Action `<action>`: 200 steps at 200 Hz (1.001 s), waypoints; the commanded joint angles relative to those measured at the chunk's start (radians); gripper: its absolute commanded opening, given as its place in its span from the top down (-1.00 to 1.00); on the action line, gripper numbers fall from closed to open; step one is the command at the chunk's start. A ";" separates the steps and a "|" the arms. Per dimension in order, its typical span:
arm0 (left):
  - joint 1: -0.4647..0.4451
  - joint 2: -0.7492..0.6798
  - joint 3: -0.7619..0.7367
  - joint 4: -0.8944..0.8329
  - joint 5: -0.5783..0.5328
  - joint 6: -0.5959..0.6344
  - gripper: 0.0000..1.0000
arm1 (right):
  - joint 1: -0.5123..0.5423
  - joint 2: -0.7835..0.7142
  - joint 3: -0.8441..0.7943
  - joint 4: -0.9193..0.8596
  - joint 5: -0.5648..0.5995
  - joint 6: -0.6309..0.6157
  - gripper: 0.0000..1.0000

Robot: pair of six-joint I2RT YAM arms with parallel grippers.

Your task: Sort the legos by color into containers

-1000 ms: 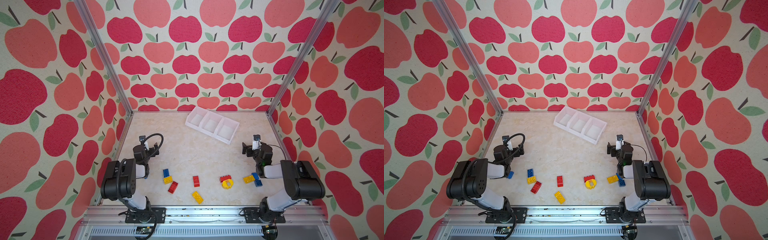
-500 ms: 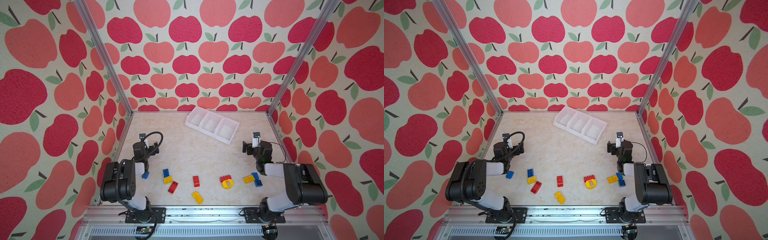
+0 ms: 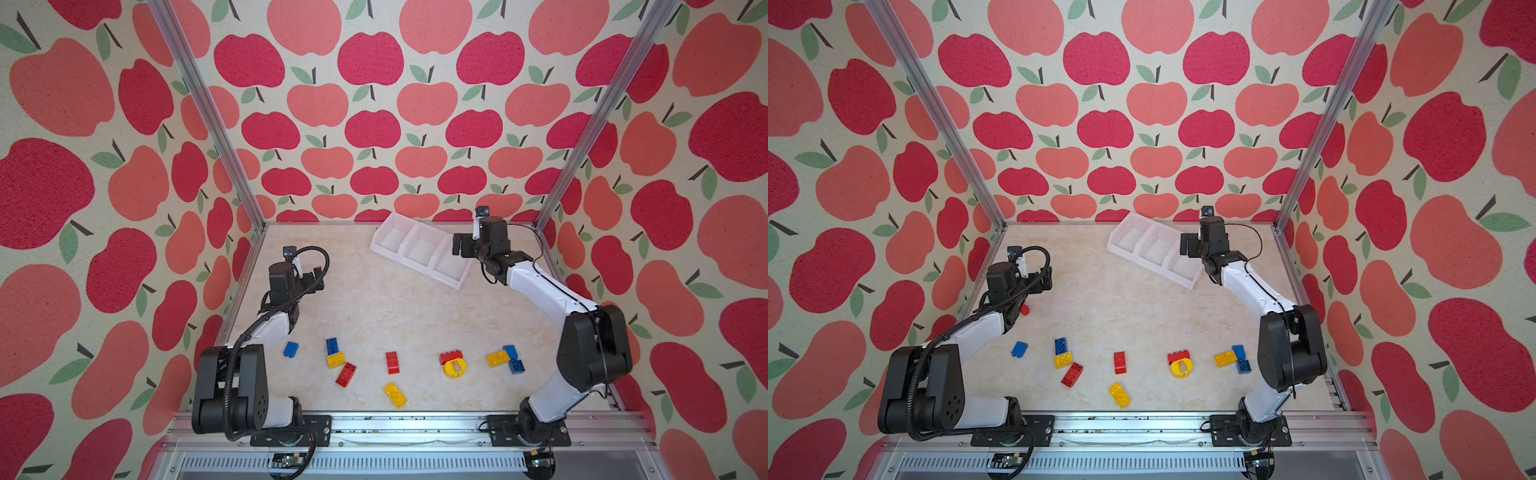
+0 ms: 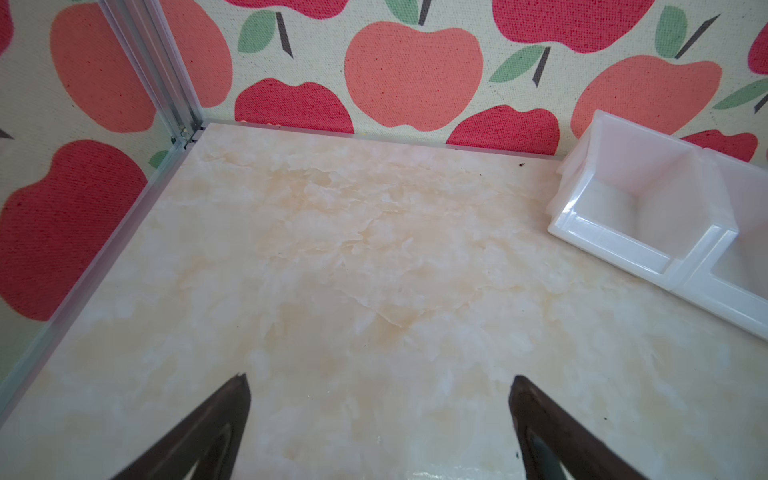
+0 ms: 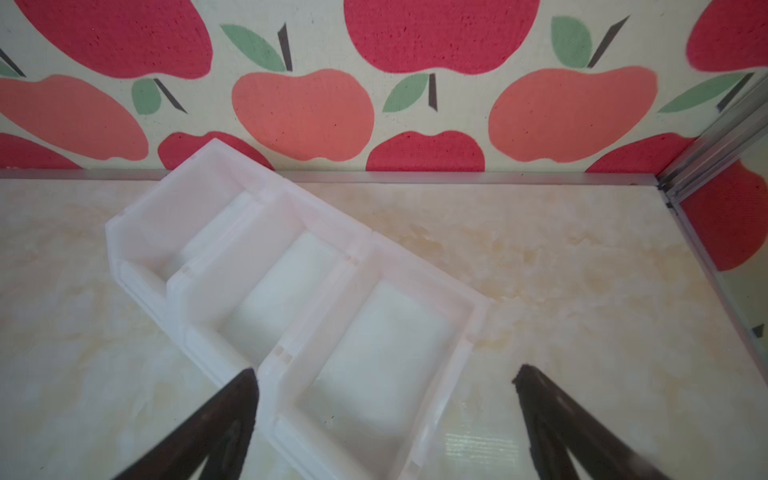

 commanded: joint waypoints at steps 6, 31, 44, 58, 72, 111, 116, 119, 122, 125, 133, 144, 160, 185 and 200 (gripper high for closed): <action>-0.022 0.017 0.063 -0.107 -0.020 -0.067 -0.98 | 0.054 0.199 0.279 -0.403 0.020 0.183 -0.99; -0.035 0.013 0.065 -0.119 -0.024 -0.107 -0.98 | 0.069 0.340 0.461 -0.508 0.015 0.264 -0.84; -0.040 0.007 0.062 -0.121 -0.025 -0.122 -0.98 | 0.068 0.396 0.530 -0.543 0.013 0.293 -0.76; -0.045 0.002 0.060 -0.130 -0.027 -0.131 -0.98 | 0.066 0.447 0.594 -0.578 0.010 0.311 -0.68; -0.047 -0.003 0.060 -0.138 -0.029 -0.135 -0.98 | 0.065 0.492 0.648 -0.605 -0.003 0.323 -0.63; -0.049 -0.015 0.060 -0.161 -0.040 -0.133 -0.98 | 0.060 0.586 0.733 -0.632 -0.047 0.354 -0.37; -0.049 -0.016 0.060 -0.162 -0.041 -0.133 -0.98 | 0.060 0.594 0.738 -0.633 -0.045 0.356 -0.35; -0.049 -0.017 0.059 -0.163 -0.042 -0.133 -0.98 | 0.059 0.596 0.740 -0.632 -0.044 0.356 -0.33; -0.048 -0.017 0.059 -0.164 -0.042 -0.133 -0.98 | 0.059 0.600 0.742 -0.633 -0.044 0.358 -0.29; -0.049 -0.017 0.059 -0.164 -0.043 -0.133 -0.98 | 0.059 0.604 0.744 -0.633 -0.043 0.358 -0.28; -0.049 -0.016 0.060 -0.165 -0.043 -0.133 -0.98 | 0.059 0.612 0.747 -0.632 -0.040 0.358 -0.22; -0.049 -0.014 0.060 -0.166 -0.041 -0.133 -0.98 | 0.058 0.624 0.757 -0.637 -0.038 0.354 -0.14; -0.048 -0.009 0.064 -0.167 -0.038 -0.135 -0.98 | 0.056 0.642 0.776 -0.652 -0.036 0.347 0.00; -0.049 0.001 0.072 -0.167 -0.033 -0.137 -0.98 | 0.056 0.655 0.789 -0.662 -0.037 0.337 0.22; -0.049 0.006 0.077 -0.169 -0.032 -0.140 -0.98 | 0.057 0.654 0.789 -0.664 -0.042 0.332 0.34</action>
